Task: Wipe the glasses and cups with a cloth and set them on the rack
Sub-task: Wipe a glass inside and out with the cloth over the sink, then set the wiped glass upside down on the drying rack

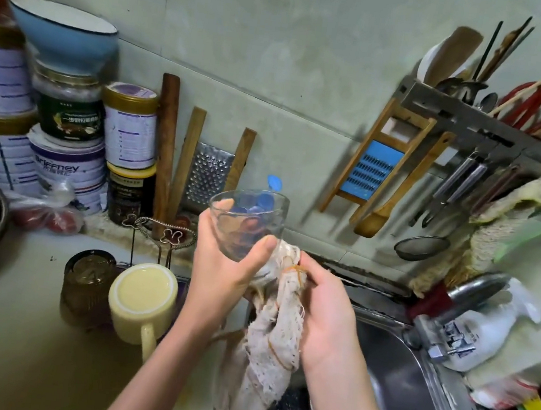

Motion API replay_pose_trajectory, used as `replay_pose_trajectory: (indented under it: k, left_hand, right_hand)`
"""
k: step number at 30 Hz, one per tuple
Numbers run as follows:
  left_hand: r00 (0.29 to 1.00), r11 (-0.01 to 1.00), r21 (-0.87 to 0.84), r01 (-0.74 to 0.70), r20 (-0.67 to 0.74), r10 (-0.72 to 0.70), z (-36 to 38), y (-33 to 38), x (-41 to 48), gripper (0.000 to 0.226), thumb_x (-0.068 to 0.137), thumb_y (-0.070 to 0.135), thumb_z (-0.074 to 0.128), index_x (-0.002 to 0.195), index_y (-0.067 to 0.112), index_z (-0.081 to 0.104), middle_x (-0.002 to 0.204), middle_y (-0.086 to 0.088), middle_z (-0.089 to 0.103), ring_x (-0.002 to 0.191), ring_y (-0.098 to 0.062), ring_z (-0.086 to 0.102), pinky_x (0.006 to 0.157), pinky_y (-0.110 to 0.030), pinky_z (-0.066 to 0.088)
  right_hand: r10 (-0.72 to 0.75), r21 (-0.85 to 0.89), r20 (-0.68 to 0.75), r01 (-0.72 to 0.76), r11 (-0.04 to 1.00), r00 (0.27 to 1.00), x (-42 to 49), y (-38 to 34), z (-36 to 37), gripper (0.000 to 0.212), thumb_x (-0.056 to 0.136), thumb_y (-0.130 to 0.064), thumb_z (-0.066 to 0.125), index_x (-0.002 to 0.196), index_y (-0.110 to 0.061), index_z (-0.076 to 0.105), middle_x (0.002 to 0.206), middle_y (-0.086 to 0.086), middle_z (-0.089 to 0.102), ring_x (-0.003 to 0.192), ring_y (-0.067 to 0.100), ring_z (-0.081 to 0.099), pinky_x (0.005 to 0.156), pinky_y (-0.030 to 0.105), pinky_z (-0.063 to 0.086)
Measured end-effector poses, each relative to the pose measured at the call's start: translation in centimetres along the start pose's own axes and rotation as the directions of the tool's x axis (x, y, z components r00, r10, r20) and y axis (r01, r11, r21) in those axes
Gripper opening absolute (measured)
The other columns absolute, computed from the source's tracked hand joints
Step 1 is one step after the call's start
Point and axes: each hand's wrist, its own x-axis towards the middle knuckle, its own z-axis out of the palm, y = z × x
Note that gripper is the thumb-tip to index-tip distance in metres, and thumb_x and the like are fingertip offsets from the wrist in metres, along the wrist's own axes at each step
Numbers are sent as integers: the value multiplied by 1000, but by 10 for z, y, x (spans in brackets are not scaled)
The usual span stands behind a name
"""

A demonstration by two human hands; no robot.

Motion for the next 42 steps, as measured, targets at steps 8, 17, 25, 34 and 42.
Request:
replay_pose_trajectory:
  k: [8,17,25,34,42]
  left_hand:
    - [995,996,72,43,-97,-36,-23,14,-4,64,76,22,81,124,10,41,101,8,63,82,11,64,73,-12,52]
    - [970,979,181,97,-235,-52,-78,22,-9,78,64,61,67,118,6,51,104,-3,66,94,-13,65,85,-32,50]
    - [984,990,101,102,-155,-86,-107,20,-24,68,73,54,67,98,-7,48,85,-23,53,78,-23,56,73,-38,46]
    - [964,968,103,227,-163,-209,-121,13,-23,50,66,56,70,102,22,67,97,-9,73,83,-23,73,69,-35,57]
    - [896,895,-52,443,-3,-444,-109,15,-10,89,73,70,66,137,12,46,122,-20,64,103,-38,68,86,-55,55]
  right_hand:
    - [-79,-99,21,81,992,997,-5,11,-10,52,80,-28,61,122,4,62,122,23,60,115,35,57,99,41,46]
    - [-184,90,-68,190,978,981,13,76,-18,51,91,-45,45,63,-6,65,62,15,64,50,24,60,51,27,50]
    - [-169,-598,155,228,768,973,30,128,-51,37,90,-33,54,65,-9,69,63,5,69,59,10,64,60,18,49]
    - [-17,-939,328,324,-116,945,24,108,-71,11,88,-32,66,94,-28,74,88,-13,73,85,-1,65,80,20,51]
    - [-226,-803,578,596,13,784,16,52,-9,69,79,-21,78,139,-28,45,136,-13,54,127,3,50,104,21,42]
